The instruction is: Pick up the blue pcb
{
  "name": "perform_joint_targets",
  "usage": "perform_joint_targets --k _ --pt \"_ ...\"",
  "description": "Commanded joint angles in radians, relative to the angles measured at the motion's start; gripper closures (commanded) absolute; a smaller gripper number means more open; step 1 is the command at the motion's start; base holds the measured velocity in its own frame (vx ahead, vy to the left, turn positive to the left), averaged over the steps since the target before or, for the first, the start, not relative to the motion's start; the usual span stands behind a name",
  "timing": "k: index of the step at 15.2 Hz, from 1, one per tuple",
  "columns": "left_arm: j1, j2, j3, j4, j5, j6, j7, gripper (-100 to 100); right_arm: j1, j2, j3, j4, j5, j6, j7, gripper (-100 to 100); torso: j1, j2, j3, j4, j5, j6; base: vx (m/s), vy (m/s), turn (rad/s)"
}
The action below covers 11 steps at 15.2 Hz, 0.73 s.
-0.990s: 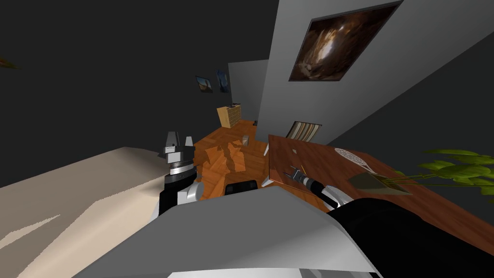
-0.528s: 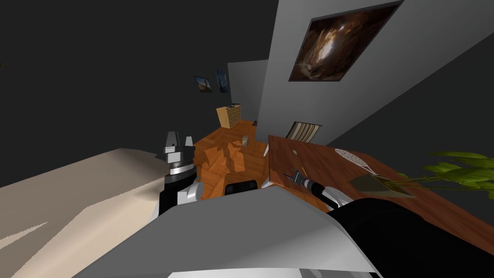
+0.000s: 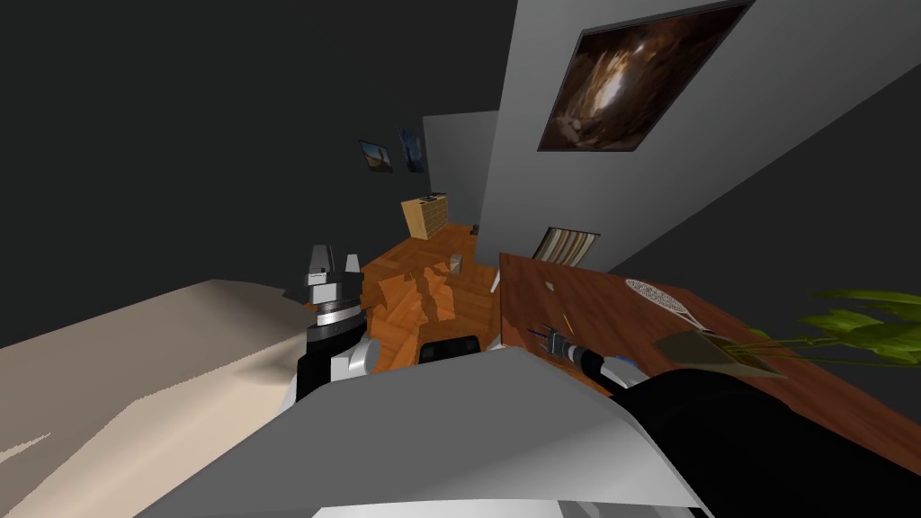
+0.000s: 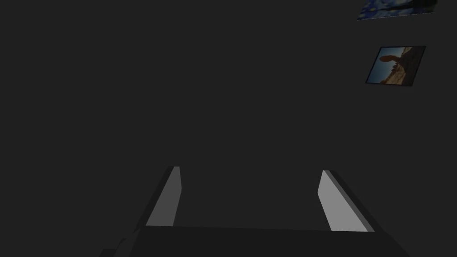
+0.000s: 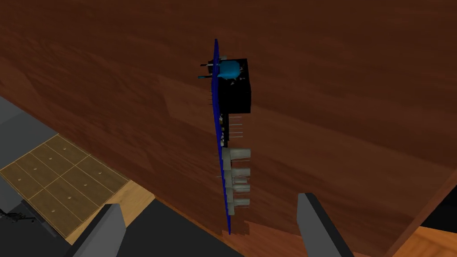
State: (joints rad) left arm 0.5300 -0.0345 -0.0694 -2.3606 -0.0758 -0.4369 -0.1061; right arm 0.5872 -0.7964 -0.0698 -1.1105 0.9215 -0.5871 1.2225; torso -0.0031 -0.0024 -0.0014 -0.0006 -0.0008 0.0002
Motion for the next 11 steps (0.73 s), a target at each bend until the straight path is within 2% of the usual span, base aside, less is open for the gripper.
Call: perform_joint_targets --k 1,2,3,4,5,9,10,11 --pt "0.000 0.000 0.000 0.000 0.000 0.000 0.000 0 0.000 0.000 0.000 0.000 0.000 0.000 0.000 -100 0.000 0.000 0.000 0.000 0.000 0.000 0.028 -0.025 0.001" --pt "0.000 0.000 0.000 0.000 0.000 0.000 0.000 0 -0.020 0.034 0.016 0.018 0.010 0.025 0.020 -100 0.001 0.001 0.000 0.000 0.000 0.000 0.028 -0.034 0.066" --pt "0.000 0.000 0.000 0.000 0.000 0.000 0.000 0 -0.026 0.043 0.020 0.021 0.012 0.032 0.024 -100 0.001 0.001 0.001 0.000 0.000 -0.001 0.038 -0.055 0.088" --pt "0.000 0.000 0.000 0.000 0.000 0.000 0.000 0 -0.015 0.027 0.015 0.011 0.009 0.020 0.013 -100 0.000 0.001 0.001 0.000 0.000 -0.001 0.023 -0.036 0.036" --pt "0.000 0.000 0.000 0.000 0.000 0.000 0.000 0 -0.017 0.030 0.016 0.013 0.010 0.024 0.015 100 0.000 0.001 0.001 0.000 0.000 0.000 0.009 -0.013 0.005" --pt "0.000 0.000 0.000 0.000 0.000 0.000 0.000 0 -0.017 0.030 0.016 0.012 0.010 0.024 0.016 100 0.003 0.003 0.002 0.001 0.001 0.000 0.001 -0.001 0.003" --pt "0.000 0.000 0.000 0.000 0.000 0.000 0.000 0 -0.001 0.002 0.003 0.005 0.002 0.001 0.004 100 0.003 0.003 0.002 0.001 0.001 0.000 -0.018 0.025 -0.063" --pt "0.000 0.000 0.000 0.000 0.000 0.000 0.000 0 -0.010 0.019 0.013 0.004 0.008 0.020 0.010 100 0.004 0.005 0.003 0.001 0.002 0.001 -0.018 0.021 -0.048"
